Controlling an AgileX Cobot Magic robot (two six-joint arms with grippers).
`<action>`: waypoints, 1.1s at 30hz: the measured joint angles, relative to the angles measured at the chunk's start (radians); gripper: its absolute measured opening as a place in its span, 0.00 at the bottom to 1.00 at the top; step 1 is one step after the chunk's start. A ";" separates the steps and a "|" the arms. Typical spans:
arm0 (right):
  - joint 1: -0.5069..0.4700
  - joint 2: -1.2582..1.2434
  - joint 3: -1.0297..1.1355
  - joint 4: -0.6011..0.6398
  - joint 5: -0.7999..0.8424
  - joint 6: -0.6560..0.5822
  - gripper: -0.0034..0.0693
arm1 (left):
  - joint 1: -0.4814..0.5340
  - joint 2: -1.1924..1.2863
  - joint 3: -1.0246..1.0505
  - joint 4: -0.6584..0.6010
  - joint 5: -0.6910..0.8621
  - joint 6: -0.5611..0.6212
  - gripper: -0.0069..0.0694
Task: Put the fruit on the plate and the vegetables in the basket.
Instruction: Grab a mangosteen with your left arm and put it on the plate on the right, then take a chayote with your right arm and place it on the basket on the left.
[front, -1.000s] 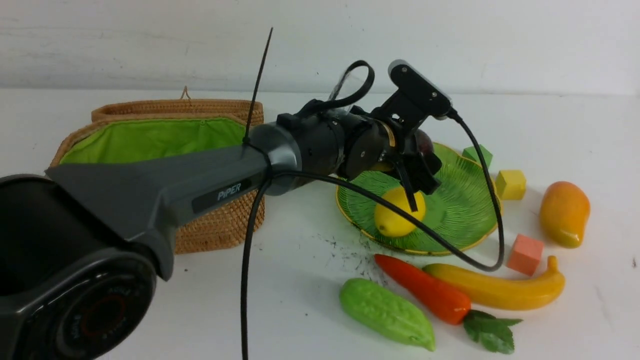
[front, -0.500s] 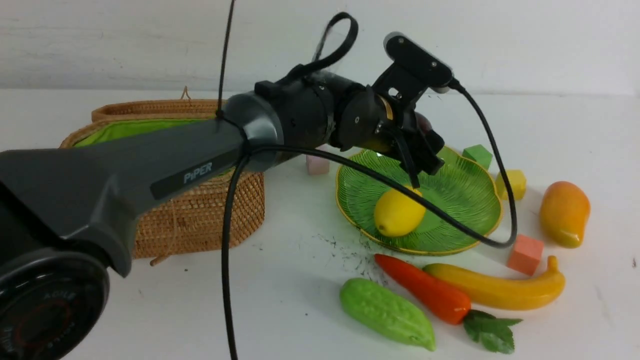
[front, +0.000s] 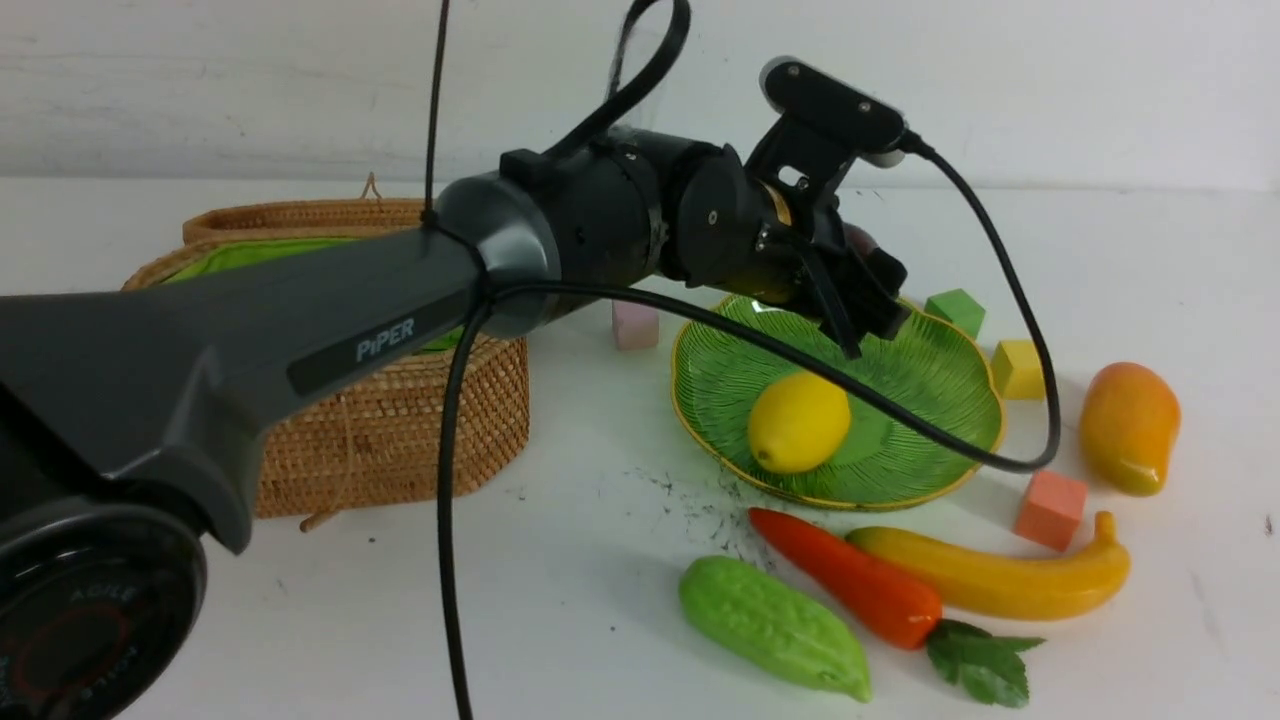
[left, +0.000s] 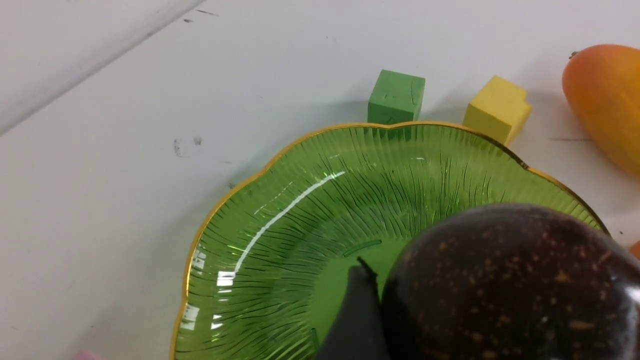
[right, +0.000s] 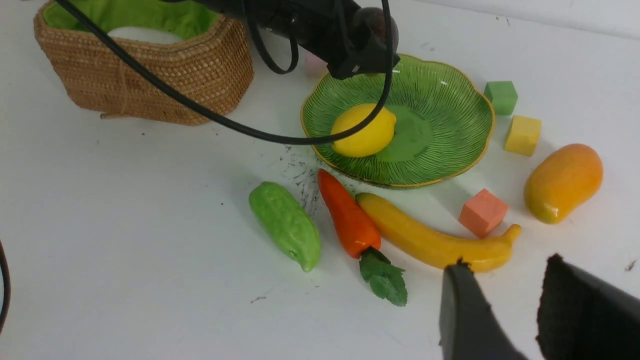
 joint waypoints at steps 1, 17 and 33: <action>0.000 0.000 0.000 0.000 0.003 0.000 0.37 | 0.000 0.000 0.000 0.000 0.000 0.002 0.90; 0.000 0.000 0.000 0.003 0.002 0.000 0.37 | 0.000 -0.038 0.000 -0.019 0.165 -0.024 0.84; 0.000 0.328 0.000 0.133 0.031 -0.049 0.37 | 0.000 -0.566 0.138 0.012 0.659 -0.228 0.07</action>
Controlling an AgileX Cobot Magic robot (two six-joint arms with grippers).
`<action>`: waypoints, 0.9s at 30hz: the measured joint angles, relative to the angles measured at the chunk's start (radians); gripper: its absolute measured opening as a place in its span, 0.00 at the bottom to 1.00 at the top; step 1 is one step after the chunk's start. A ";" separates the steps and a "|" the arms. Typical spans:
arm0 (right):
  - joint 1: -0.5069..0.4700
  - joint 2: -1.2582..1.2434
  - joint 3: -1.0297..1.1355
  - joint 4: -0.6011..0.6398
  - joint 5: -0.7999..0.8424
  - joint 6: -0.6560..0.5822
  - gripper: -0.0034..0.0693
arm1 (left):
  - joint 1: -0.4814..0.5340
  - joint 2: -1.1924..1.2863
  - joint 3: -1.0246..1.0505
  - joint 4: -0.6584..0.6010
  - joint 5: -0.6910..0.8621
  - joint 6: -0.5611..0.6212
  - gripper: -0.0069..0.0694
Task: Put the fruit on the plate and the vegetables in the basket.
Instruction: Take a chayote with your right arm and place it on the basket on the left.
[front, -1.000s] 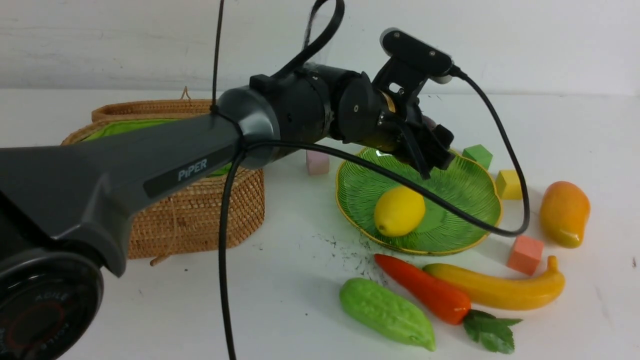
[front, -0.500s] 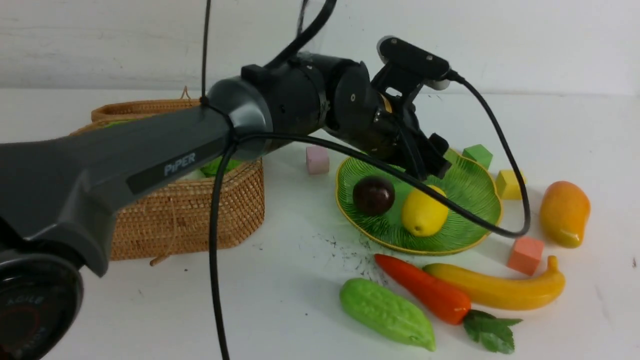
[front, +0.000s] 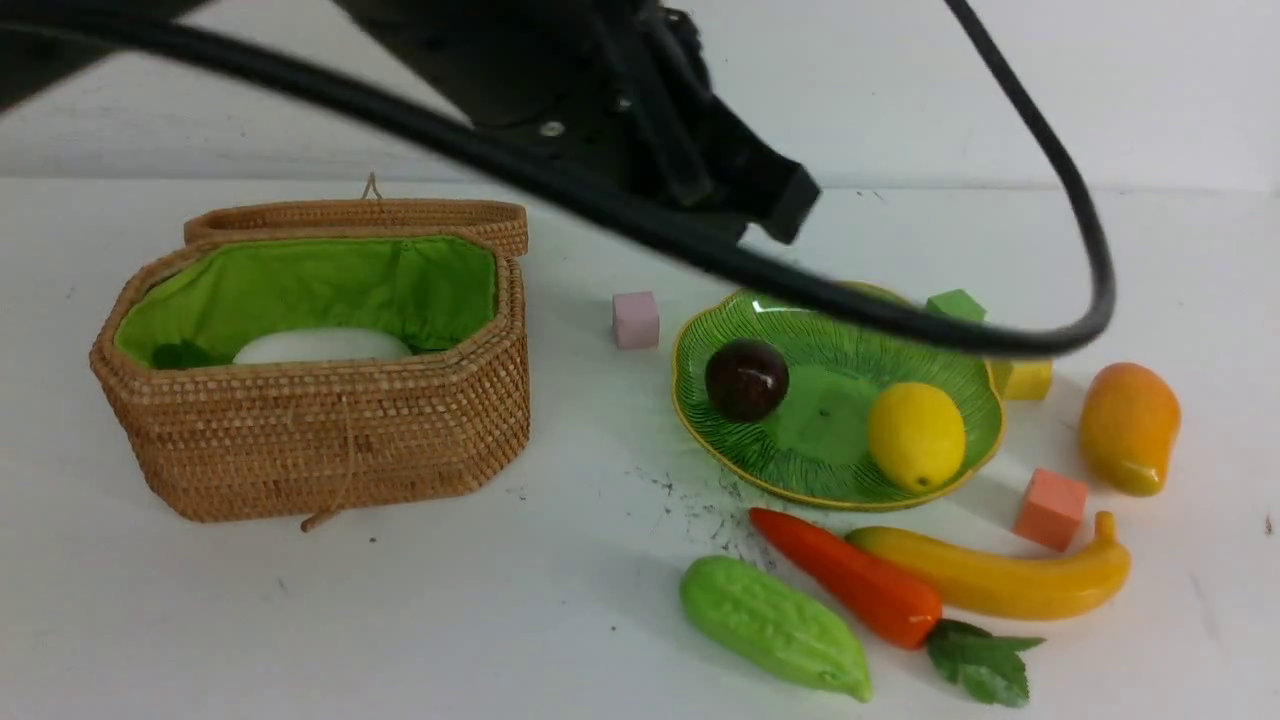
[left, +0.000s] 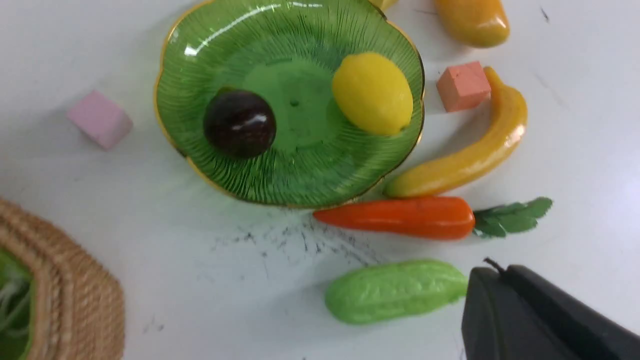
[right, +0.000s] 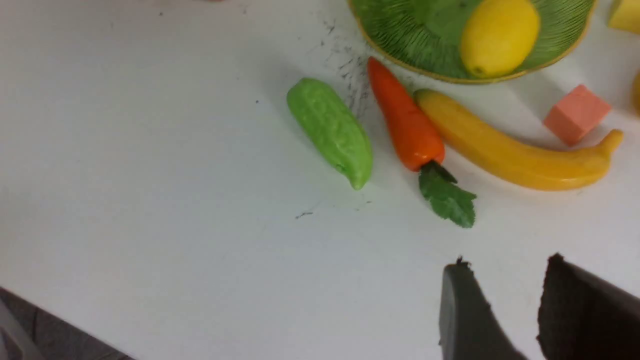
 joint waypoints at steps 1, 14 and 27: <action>0.000 0.031 0.000 0.021 -0.003 -0.013 0.37 | 0.000 -0.067 0.072 0.007 0.000 -0.011 0.07; 0.104 0.550 -0.127 0.204 -0.109 -0.173 0.37 | 0.000 -0.796 0.785 0.012 -0.178 -0.090 0.07; 0.291 0.968 -0.282 -0.055 -0.227 -0.182 0.57 | 0.000 -1.093 0.923 0.009 -0.189 -0.107 0.07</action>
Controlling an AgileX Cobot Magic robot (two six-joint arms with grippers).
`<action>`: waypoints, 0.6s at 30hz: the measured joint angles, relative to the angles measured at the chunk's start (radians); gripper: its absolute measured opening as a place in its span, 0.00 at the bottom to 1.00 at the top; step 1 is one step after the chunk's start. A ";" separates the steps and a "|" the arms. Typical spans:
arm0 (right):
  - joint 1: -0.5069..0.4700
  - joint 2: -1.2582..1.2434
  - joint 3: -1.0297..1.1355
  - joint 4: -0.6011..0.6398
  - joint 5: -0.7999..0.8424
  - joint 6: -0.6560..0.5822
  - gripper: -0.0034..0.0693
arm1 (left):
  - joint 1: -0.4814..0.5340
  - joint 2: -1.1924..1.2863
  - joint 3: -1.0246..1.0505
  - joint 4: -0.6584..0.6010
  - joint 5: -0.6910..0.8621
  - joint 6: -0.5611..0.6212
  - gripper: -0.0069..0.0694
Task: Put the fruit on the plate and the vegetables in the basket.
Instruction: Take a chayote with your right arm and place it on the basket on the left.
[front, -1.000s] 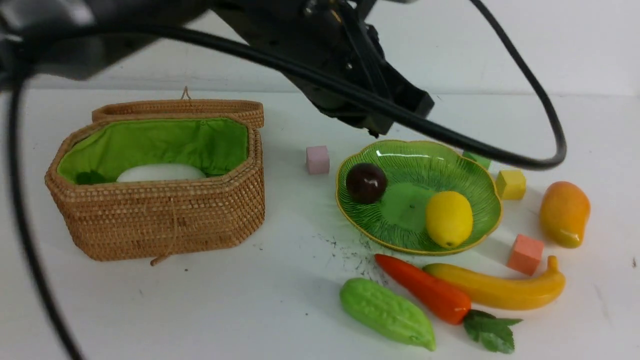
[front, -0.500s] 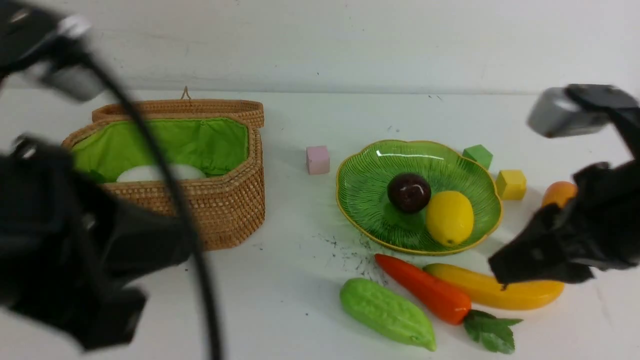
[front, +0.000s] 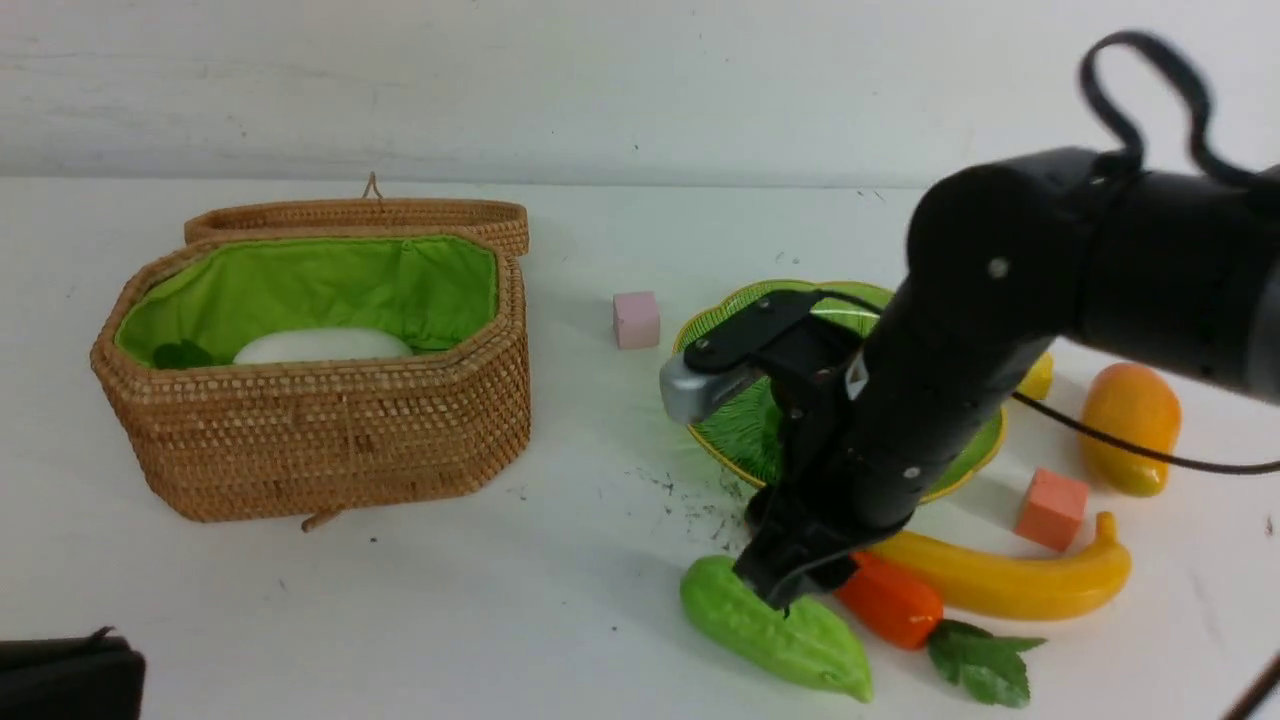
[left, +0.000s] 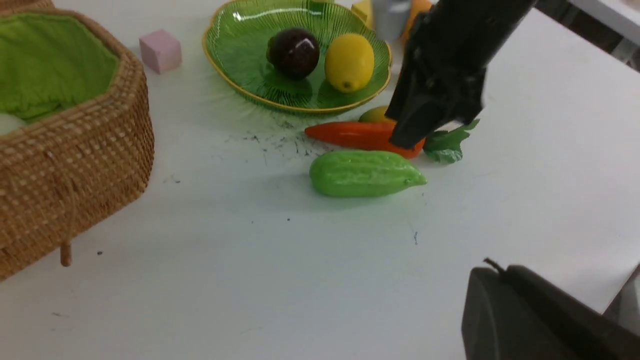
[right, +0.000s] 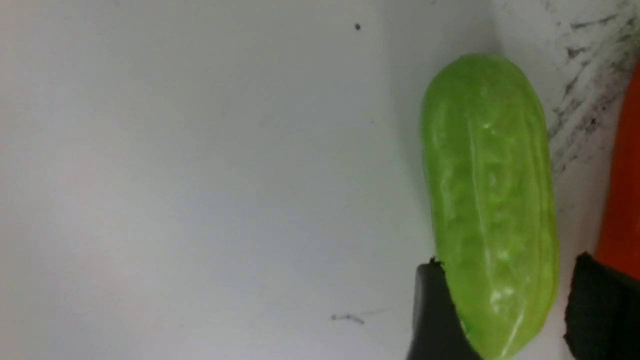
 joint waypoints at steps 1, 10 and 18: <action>0.000 0.022 -0.001 -0.004 -0.020 -0.006 0.62 | 0.000 -0.003 0.000 0.000 0.001 0.000 0.07; 0.008 0.147 -0.008 -0.042 -0.150 -0.114 0.86 | 0.000 -0.008 0.003 0.003 0.035 0.000 0.07; 0.008 0.210 -0.009 -0.053 -0.159 -0.122 0.82 | 0.000 -0.008 0.003 0.002 0.054 0.000 0.07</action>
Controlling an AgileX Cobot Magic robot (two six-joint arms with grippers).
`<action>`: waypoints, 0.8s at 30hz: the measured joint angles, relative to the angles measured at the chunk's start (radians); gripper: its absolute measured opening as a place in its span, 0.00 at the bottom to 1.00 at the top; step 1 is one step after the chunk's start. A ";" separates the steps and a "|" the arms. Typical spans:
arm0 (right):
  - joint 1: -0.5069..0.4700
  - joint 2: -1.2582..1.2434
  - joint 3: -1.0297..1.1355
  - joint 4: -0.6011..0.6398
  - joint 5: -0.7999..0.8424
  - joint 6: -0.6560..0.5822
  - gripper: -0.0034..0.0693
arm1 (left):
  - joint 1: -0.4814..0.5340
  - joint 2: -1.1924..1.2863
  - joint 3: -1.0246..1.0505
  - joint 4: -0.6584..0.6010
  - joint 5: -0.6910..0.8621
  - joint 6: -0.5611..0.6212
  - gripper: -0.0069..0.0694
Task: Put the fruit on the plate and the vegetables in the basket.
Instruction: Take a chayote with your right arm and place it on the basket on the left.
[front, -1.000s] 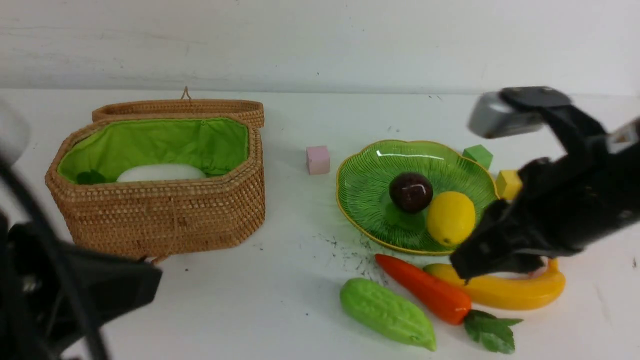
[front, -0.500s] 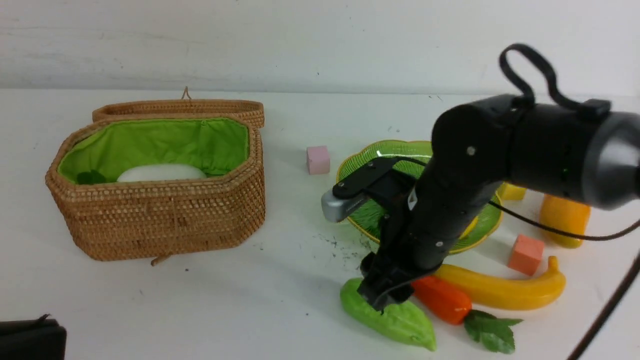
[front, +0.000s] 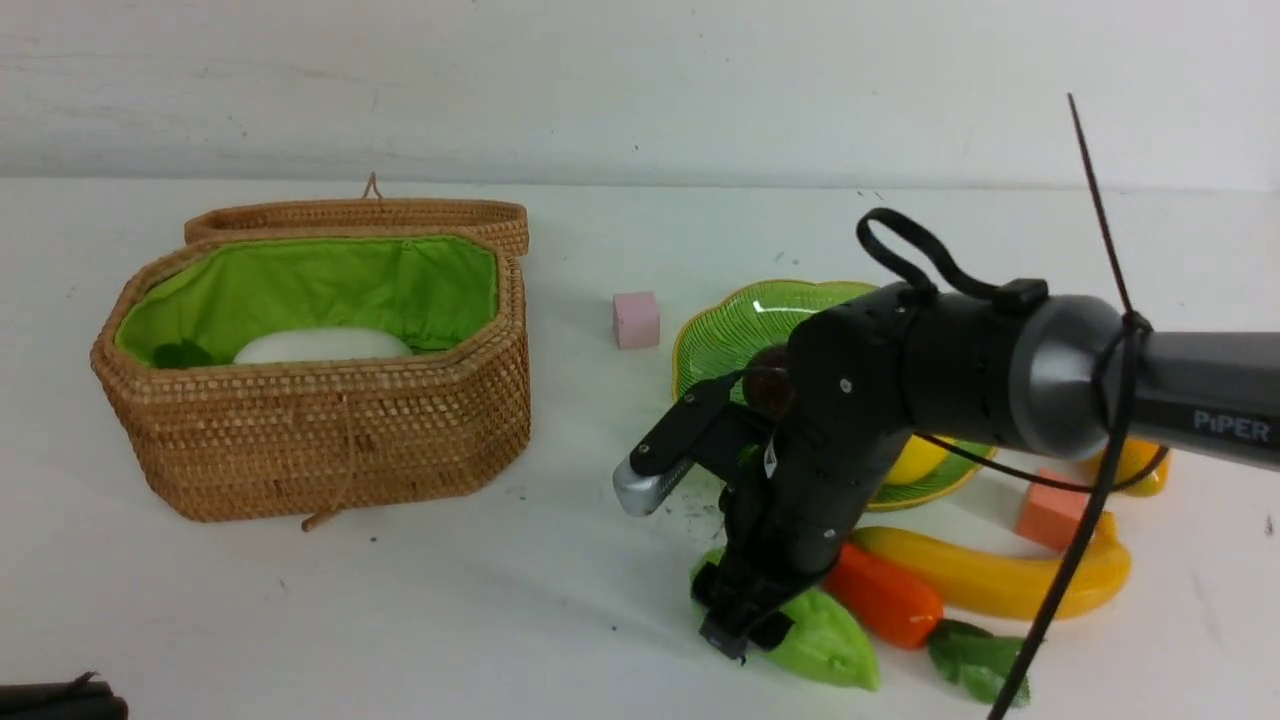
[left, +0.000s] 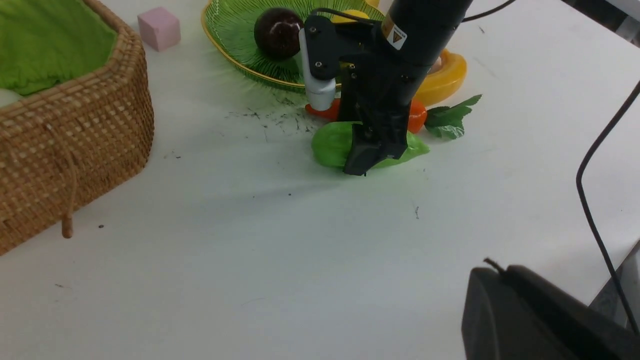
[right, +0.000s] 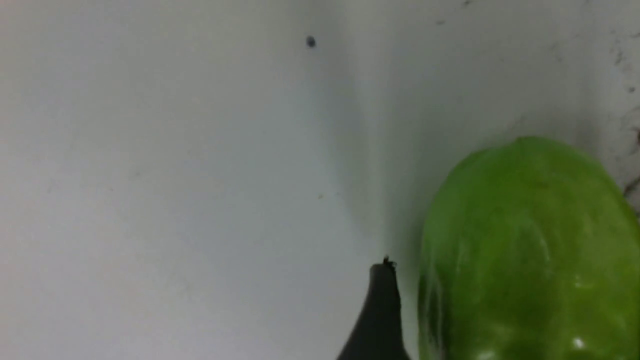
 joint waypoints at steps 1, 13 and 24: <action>0.000 0.000 0.000 0.000 0.000 0.000 0.82 | 0.000 0.000 0.000 0.000 0.000 0.000 0.07; 0.000 0.041 -0.016 0.064 0.044 0.009 0.67 | 0.000 0.000 0.000 0.050 0.002 -0.023 0.07; 0.040 -0.057 -0.271 0.152 0.092 0.013 0.67 | 0.000 -0.001 0.001 0.233 0.001 -0.172 0.07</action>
